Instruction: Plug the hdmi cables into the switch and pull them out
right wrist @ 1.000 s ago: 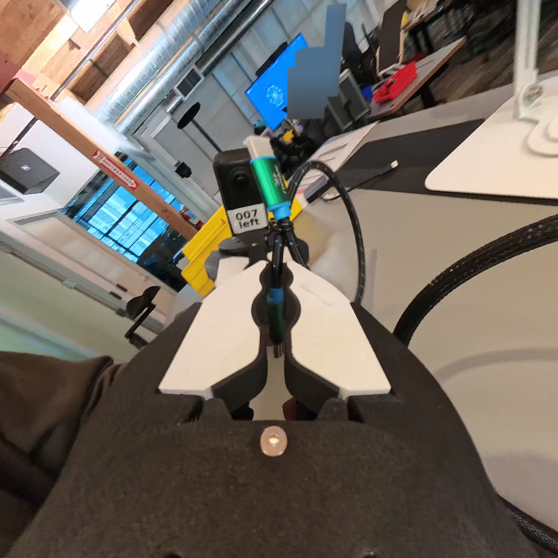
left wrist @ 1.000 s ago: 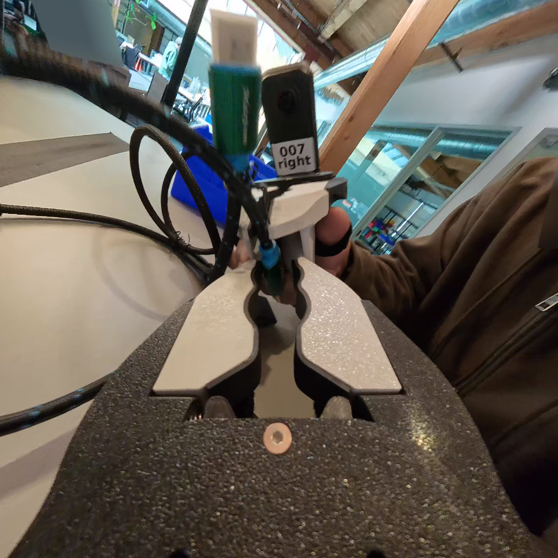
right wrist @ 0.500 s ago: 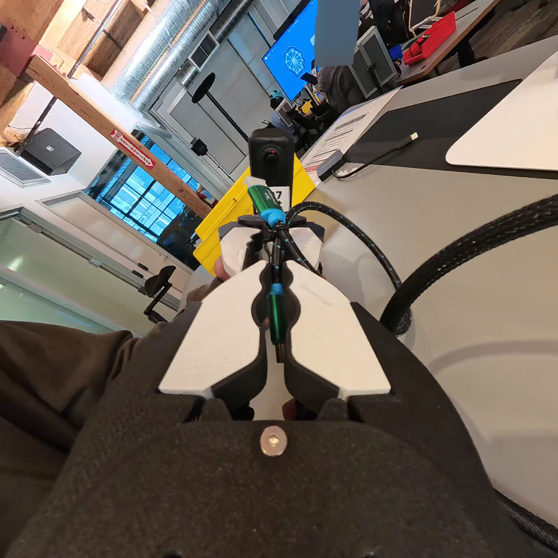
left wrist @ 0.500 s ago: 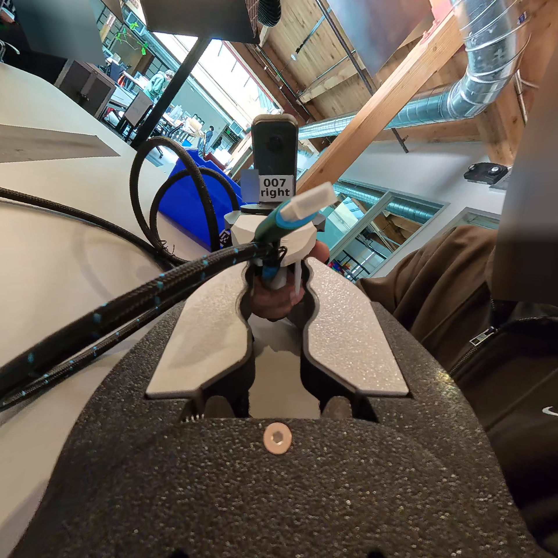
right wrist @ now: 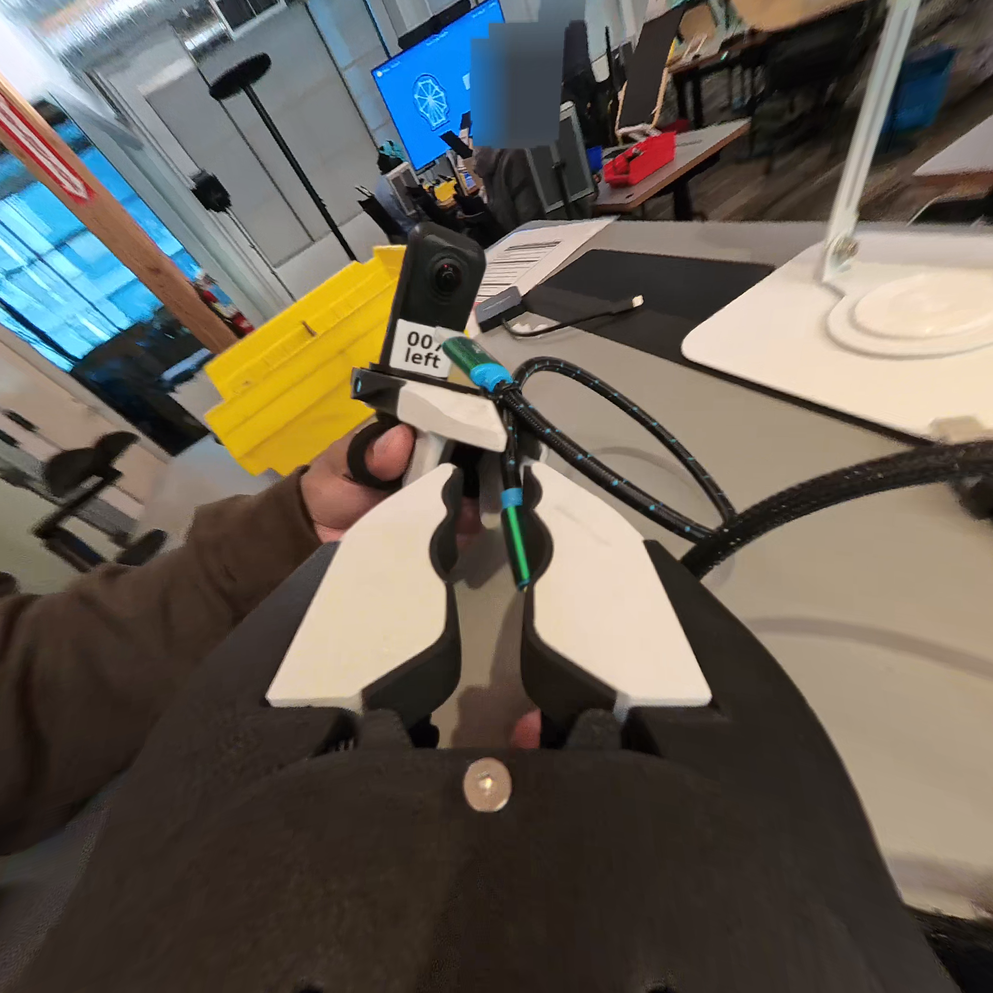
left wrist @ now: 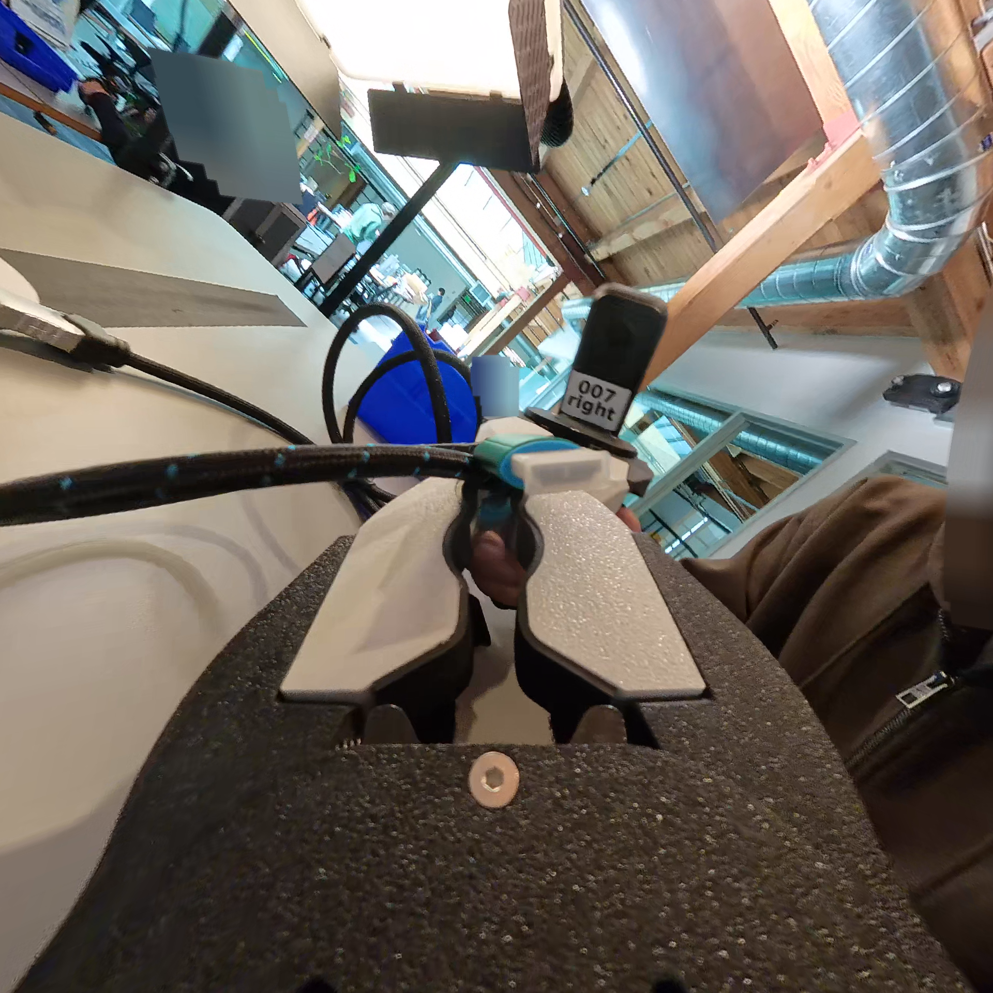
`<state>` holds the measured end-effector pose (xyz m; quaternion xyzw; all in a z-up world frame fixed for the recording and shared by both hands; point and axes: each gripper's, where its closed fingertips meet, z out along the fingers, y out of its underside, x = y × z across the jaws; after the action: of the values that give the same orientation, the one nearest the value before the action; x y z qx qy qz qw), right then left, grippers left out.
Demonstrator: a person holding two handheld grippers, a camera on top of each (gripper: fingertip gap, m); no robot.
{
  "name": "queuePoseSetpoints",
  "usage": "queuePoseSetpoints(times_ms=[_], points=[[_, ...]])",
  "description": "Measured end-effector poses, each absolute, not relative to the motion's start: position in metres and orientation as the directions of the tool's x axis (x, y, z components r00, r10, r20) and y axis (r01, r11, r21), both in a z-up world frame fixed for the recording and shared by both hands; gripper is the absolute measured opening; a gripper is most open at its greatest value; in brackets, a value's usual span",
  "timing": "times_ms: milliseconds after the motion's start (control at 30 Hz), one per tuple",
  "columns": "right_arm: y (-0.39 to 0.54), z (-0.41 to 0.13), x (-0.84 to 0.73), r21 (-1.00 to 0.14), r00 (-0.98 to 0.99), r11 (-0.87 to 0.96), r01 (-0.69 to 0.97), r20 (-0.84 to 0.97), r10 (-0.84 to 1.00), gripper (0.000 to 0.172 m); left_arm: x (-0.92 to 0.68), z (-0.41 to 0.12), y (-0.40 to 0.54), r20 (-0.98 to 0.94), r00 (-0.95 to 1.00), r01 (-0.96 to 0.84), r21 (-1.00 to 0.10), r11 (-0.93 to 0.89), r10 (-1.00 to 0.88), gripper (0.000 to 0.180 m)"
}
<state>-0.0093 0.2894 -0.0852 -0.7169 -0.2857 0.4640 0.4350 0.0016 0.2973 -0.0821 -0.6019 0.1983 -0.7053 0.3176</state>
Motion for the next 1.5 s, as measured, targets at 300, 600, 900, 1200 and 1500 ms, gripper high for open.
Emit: queuePoseSetpoints(times_ms=[300,600,900,1200,1500], points=[[0.303,-0.089,-0.003,-0.944,0.633,-0.021,0.329,0.204,0.747,0.027,-0.022,-0.077,0.322,0.763,-0.043,0.367,-0.588,-0.72,-0.645,0.01],[0.314,-0.098,0.006,-0.735,0.585,0.181,0.654,0.642,0.495,0.031,-0.021,-0.078,0.32,0.773,-0.061,0.348,-0.577,-0.739,-0.632,0.01],[0.319,-0.107,0.009,-0.551,0.463,0.236,0.8,0.819,0.34,0.021,-0.008,-0.083,0.311,0.786,-0.079,0.277,-0.574,-0.771,-0.613,0.01],[0.309,-0.093,-0.004,-0.903,0.697,0.062,0.425,0.37,0.615,0.018,0.007,-0.079,0.3,0.742,-0.081,0.237,-0.634,-0.736,-0.665,0.02],[0.303,-0.086,-0.008,-0.977,0.664,-0.073,0.2,0.081,0.743,0.016,0.004,-0.07,0.296,0.705,-0.123,0.276,-0.652,-0.707,-0.698,0.012]])
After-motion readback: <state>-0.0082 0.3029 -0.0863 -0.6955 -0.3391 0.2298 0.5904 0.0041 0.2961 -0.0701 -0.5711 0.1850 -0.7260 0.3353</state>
